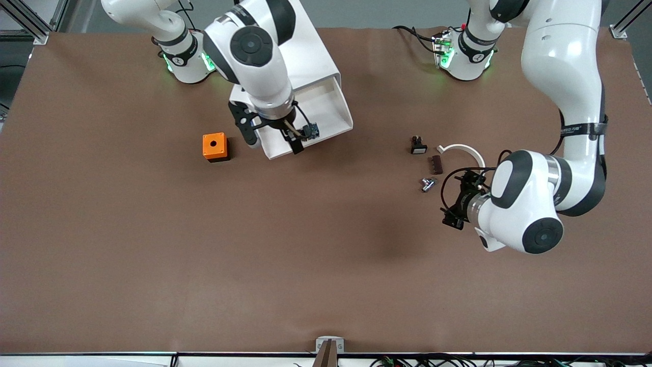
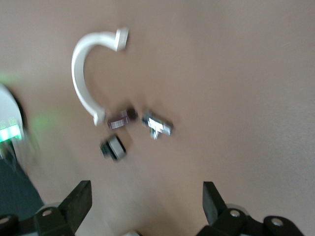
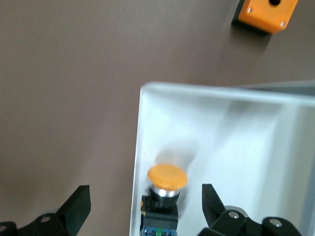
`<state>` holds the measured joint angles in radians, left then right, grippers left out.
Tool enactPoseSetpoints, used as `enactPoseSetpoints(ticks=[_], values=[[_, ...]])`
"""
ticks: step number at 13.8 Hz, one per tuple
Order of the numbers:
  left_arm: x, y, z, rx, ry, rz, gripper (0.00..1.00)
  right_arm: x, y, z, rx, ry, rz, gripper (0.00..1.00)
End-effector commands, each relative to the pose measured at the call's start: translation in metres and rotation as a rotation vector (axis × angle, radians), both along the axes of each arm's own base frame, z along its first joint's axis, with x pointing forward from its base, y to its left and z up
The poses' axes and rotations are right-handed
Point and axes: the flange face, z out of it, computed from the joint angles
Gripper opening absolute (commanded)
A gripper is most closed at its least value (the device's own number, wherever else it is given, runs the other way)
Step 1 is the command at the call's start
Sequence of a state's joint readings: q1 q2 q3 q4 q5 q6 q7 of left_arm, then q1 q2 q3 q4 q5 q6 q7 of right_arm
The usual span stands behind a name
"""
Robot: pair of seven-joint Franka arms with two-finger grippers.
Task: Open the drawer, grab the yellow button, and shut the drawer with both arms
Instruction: 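Grasp the yellow button with the right gripper while the left gripper withdraws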
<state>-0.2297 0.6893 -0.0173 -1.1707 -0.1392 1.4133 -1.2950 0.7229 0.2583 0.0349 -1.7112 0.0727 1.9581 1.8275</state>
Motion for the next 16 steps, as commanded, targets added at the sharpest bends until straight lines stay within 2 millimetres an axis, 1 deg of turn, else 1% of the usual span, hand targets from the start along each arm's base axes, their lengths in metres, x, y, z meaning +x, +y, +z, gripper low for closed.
enactPoseSetpoints(ticks=[1, 2, 3, 4, 5, 6, 7, 8, 9, 10, 12, 13, 14, 16], values=[[-0.003, 0.018, 0.04, -0.043, -0.066, -0.201, 1.0, -0.008, 0.019, -0.013, 0.008, 0.004, -0.023, 1.0], [-0.003, 0.026, 0.048, -0.076, -0.08, -0.262, 1.0, -0.009, 0.02, -0.014, 0.01, 0.01, -0.022, 1.0], [-0.002, 0.031, 0.052, -0.098, -0.09, -0.319, 1.0, -0.012, 0.022, -0.014, 0.013, 0.014, -0.02, 1.0], [-0.001, 0.033, 0.063, -0.13, -0.115, -0.416, 1.0, -0.018, 0.028, -0.014, 0.014, 0.015, -0.009, 1.0], [0.002, 0.033, 0.068, -0.158, -0.151, -0.491, 1.0, -0.023, 0.033, -0.016, 0.012, 0.017, 0.001, 1.0], [0.005, 0.034, 0.071, -0.167, -0.176, -0.541, 1.0, -0.028, 0.033, -0.023, 0.006, 0.022, 0.004, 0.99], [0.005, 0.03, 0.078, -0.172, -0.197, -0.57, 1.0, -0.029, 0.032, -0.027, 0.005, 0.022, 0.005, 0.97], [0.004, 0.022, 0.08, -0.178, -0.211, -0.595, 1.0, -0.029, 0.032, -0.027, 0.006, 0.021, 0.005, 0.92], [0.005, 0.018, 0.082, -0.184, -0.222, -0.619, 1.0, -0.029, 0.032, -0.028, 0.006, 0.021, 0.005, 0.87], [0.004, 0.017, 0.085, -0.19, -0.232, -0.644, 1.0, -0.028, 0.031, -0.028, 0.007, 0.021, 0.005, 0.78], [0.007, 0.009, 0.089, -0.24, -0.268, -0.791, 1.0, -0.027, 0.029, -0.026, 0.008, 0.02, 0.003, 0.61], [0.005, 0.006, 0.085, -0.246, -0.265, -0.805, 1.0, -0.026, 0.029, -0.024, 0.011, 0.018, 0.003, 0.53], [0.005, -0.003, 0.086, -0.251, -0.281, -0.819, 1.0, -0.025, 0.028, -0.023, 0.012, 0.017, 0.001, 0.47], [0.002, -0.022, 0.078, -0.253, -0.301, -0.849, 1.0, -0.025, 0.028, -0.021, 0.015, 0.015, 0.009, 0.33]])
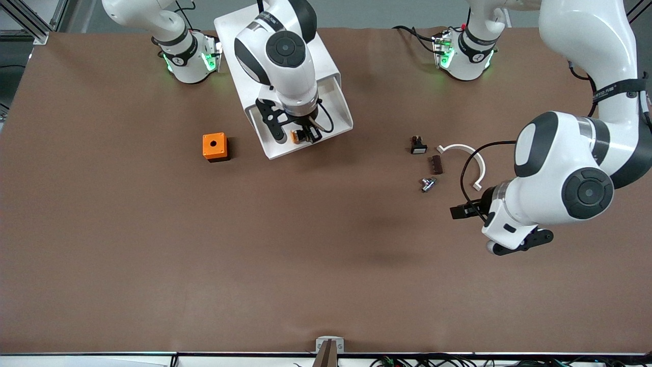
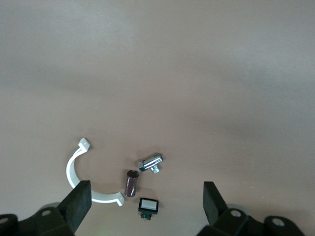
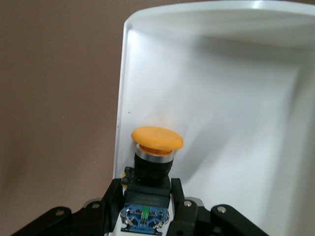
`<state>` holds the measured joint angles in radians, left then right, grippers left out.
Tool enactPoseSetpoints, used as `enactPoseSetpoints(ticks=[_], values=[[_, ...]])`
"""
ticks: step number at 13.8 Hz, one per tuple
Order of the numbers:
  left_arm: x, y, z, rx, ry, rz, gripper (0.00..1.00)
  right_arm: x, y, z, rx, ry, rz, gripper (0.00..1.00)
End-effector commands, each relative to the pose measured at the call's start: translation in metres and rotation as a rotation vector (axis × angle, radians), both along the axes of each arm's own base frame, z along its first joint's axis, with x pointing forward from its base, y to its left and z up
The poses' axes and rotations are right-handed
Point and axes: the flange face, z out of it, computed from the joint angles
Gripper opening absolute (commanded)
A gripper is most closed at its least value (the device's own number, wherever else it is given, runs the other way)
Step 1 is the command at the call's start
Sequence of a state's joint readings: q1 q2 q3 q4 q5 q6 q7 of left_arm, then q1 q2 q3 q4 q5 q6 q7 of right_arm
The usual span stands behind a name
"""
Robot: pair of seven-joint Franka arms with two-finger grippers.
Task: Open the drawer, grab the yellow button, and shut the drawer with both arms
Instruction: 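Lift the yellow button out of the drawer with the right gripper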
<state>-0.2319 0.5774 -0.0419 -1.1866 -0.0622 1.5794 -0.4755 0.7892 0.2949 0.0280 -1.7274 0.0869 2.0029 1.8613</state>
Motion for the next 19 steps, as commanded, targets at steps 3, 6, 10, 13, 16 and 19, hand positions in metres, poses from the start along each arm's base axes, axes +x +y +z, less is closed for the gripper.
enactPoseSetpoints(ticks=[3, 6, 10, 13, 16, 19], values=[[-0.021, -0.057, -0.023, 0.014, -0.048, -0.091, 1.0, 0.001, -0.005, 0.014, 0.024, -0.008, 0.02, 0.05], [-0.028, -0.083, -0.04, 0.014, -0.086, -0.101, 1.0, 0.02, -0.027, 0.036, 0.036, -0.005, 0.037, 0.01], [-0.049, -0.138, -0.055, 0.011, -0.11, -0.062, 1.0, 0.063, -0.086, 0.084, 0.092, 0.044, 0.143, 0.01], [-0.079, -0.195, -0.069, -0.003, -0.139, 0.005, 1.0, 0.095, -0.149, 0.102, 0.101, 0.063, 0.267, 0.01], [-0.11, -0.246, -0.082, -0.017, -0.14, 0.093, 1.0, 0.124, -0.214, 0.113, 0.112, 0.071, 0.399, 0.01], [-0.139, -0.281, -0.085, -0.018, -0.116, 0.128, 1.0, 0.152, -0.286, 0.106, 0.118, 0.05, 0.538, 0.01]])
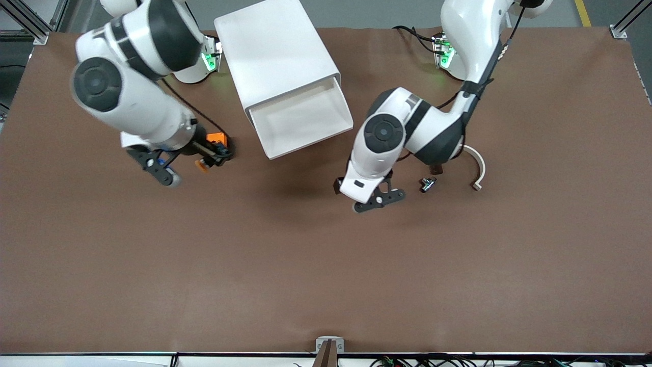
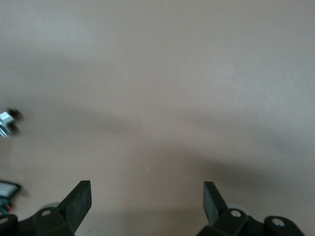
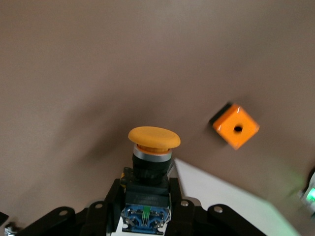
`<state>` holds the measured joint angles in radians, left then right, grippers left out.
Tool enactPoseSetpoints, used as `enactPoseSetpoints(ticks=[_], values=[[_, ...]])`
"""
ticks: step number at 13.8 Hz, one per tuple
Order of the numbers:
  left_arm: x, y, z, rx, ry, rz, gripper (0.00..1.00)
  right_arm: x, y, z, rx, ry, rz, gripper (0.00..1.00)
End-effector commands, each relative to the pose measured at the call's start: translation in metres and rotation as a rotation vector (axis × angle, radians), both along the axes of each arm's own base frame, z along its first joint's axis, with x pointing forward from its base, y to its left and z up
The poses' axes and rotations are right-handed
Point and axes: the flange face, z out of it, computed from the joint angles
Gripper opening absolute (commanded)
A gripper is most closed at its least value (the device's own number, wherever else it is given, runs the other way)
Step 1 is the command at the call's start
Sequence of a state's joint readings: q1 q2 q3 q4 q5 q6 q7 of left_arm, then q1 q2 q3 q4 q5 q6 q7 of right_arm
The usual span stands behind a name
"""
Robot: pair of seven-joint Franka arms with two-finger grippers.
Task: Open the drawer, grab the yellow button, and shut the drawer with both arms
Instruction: 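Push the drawer shut with the left gripper while the right gripper carries the button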
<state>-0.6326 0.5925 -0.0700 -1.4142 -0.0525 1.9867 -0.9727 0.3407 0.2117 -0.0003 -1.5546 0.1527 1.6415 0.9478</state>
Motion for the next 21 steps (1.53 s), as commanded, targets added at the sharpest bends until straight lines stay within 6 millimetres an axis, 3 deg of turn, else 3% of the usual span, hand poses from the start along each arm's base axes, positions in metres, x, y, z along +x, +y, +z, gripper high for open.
enactPoseSetpoints(ticks=[1, 4, 6, 9, 11, 14, 19, 21], values=[[-0.024, -0.023, -0.002, -0.008, 0.021, 0.045, 1.0, 0.019, -0.064, -0.001, 0.013, -0.014, 0.125, 0.01], [-0.057, -0.054, 0.001, -0.015, 0.066, 0.061, 1.0, 0.039, -0.148, -0.01, 0.004, -0.042, 0.307, 0.01], [-0.075, -0.067, 0.002, -0.006, 0.101, 0.077, 1.0, 0.049, -0.192, -0.026, -0.016, -0.038, 0.428, 0.01], [-0.108, -0.087, 0.001, 0.02, 0.16, 0.069, 1.0, 0.067, -0.24, -0.058, -0.015, -0.063, 0.531, 0.01], [-0.131, -0.097, 0.002, 0.041, 0.222, 0.076, 1.0, 0.08, -0.271, -0.09, -0.016, -0.079, 0.589, 0.01], [-0.155, -0.109, 0.003, 0.041, 0.294, 0.074, 1.0, 0.093, -0.3, -0.145, -0.003, -0.077, 0.623, 0.01], [-0.188, -0.132, -0.011, 0.068, 0.321, 0.07, 1.0, 0.11, -0.324, -0.237, 0.001, -0.1, 0.653, 0.01], [-0.191, -0.133, -0.016, 0.075, 0.326, 0.069, 1.0, 0.113, -0.326, -0.26, 0.002, -0.115, 0.66, 0.01]])
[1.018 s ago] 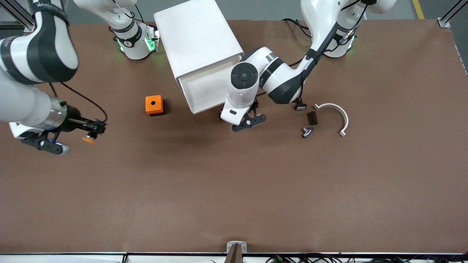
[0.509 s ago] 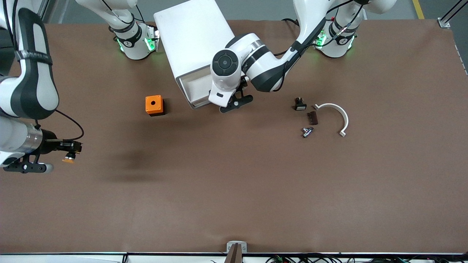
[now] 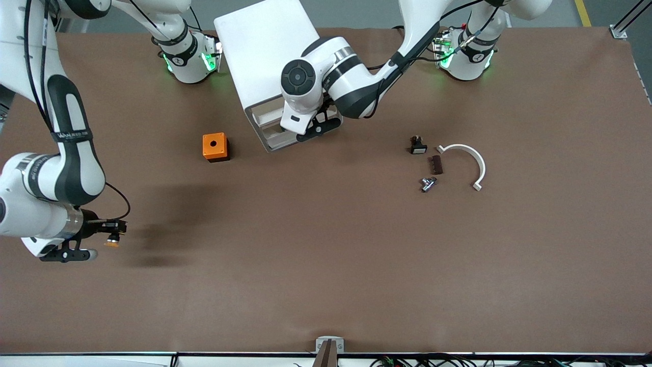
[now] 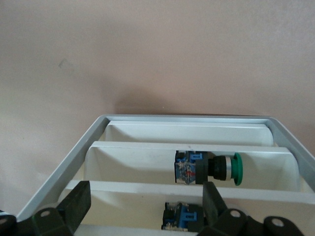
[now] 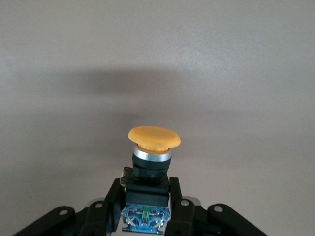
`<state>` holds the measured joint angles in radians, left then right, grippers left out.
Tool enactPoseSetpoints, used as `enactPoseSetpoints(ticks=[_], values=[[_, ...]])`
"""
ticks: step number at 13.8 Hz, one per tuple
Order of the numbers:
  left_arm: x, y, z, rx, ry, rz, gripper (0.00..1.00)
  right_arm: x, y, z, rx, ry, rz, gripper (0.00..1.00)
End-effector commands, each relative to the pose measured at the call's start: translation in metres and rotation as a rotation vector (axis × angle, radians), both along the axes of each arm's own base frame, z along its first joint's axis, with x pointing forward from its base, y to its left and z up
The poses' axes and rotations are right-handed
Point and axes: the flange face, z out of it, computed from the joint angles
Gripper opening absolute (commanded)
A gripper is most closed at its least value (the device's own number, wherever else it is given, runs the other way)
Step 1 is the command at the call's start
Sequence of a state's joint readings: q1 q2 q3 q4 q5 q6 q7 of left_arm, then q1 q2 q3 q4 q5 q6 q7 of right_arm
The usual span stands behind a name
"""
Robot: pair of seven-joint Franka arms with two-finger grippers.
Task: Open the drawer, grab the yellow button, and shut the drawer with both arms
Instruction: 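Lower the yellow button onto the table and open the right gripper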
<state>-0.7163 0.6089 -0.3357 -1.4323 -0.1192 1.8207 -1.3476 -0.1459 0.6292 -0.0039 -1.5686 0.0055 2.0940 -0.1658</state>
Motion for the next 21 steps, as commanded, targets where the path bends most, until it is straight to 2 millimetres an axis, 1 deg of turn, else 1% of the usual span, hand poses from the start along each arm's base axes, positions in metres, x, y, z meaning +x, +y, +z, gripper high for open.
enactPoseSetpoints(ticks=[1, 2, 6, 7, 8, 9, 10, 11, 12, 14, 15, 16, 17, 18, 19, 21], values=[[-0.015, -0.008, -0.006, 0.01, 0.038, 0.003, 1.0, 0.006, -0.004, -0.02, 0.003, -0.011, 0.021, 0.01], [-0.02, -0.011, -0.01, 0.016, 0.044, -0.005, 1.0, 0.006, -0.004, -0.025, 0.006, -0.011, 0.019, 0.01], [-0.025, -0.013, -0.013, 0.022, 0.047, -0.009, 1.0, 0.006, -0.004, -0.056, 0.011, -0.005, 0.015, 0.02], [-0.031, -0.016, -0.012, 0.019, 0.045, -0.017, 1.0, 0.006, -0.002, -0.061, 0.013, -0.005, 0.014, 0.03], [-0.033, -0.018, -0.012, 0.018, 0.046, -0.023, 1.0, 0.006, -0.002, -0.061, 0.013, -0.008, 0.014, 0.05], [-0.034, -0.018, -0.012, 0.018, 0.048, -0.03, 1.0, 0.006, -0.001, -0.062, 0.012, -0.005, 0.01, 0.11], [-0.036, -0.018, -0.015, 0.019, 0.051, -0.037, 1.0, 0.006, 0.002, -0.063, 0.013, -0.003, 0.009, 0.21], [-0.042, -0.021, -0.015, 0.02, 0.05, -0.052, 1.0, 0.006, 0.002, -0.063, 0.013, -0.003, 0.011, 0.33], [-0.044, -0.022, -0.015, 0.02, 0.048, -0.06, 1.0, 0.006, 0.002, -0.063, 0.013, -0.005, 0.014, 0.41], [-0.036, -0.018, -0.014, 0.018, 0.041, -0.06, 1.0, 0.007, 0.001, -0.061, 0.013, -0.005, 0.015, 0.67], [-0.026, -0.012, -0.011, 0.017, 0.032, -0.057, 1.0, 0.007, 0.0, -0.06, 0.013, -0.006, 0.014, 0.83], [-0.01, -0.003, -0.007, 0.01, 0.023, -0.041, 1.0, 0.007, 0.0, -0.057, 0.013, -0.008, 0.015, 0.98], [0.017, 0.013, -0.002, 0.003, 0.008, -0.019, 1.0, 0.007, 0.001, -0.055, 0.014, -0.007, 0.018, 1.0], [0.044, 0.031, 0.003, 0.004, -0.021, 0.004, 1.0, 0.007, 0.0, -0.05, 0.014, -0.011, 0.029, 1.0], [0.067, 0.05, 0.012, 0.008, -0.053, 0.028, 1.0, 0.008, 0.0, -0.035, 0.014, -0.029, 0.064, 1.0], [0.117, 0.096, 0.033, 0.04, -0.147, 0.081, 1.0, 0.008, 0.0, -0.004, 0.014, -0.043, 0.094, 1.0]])
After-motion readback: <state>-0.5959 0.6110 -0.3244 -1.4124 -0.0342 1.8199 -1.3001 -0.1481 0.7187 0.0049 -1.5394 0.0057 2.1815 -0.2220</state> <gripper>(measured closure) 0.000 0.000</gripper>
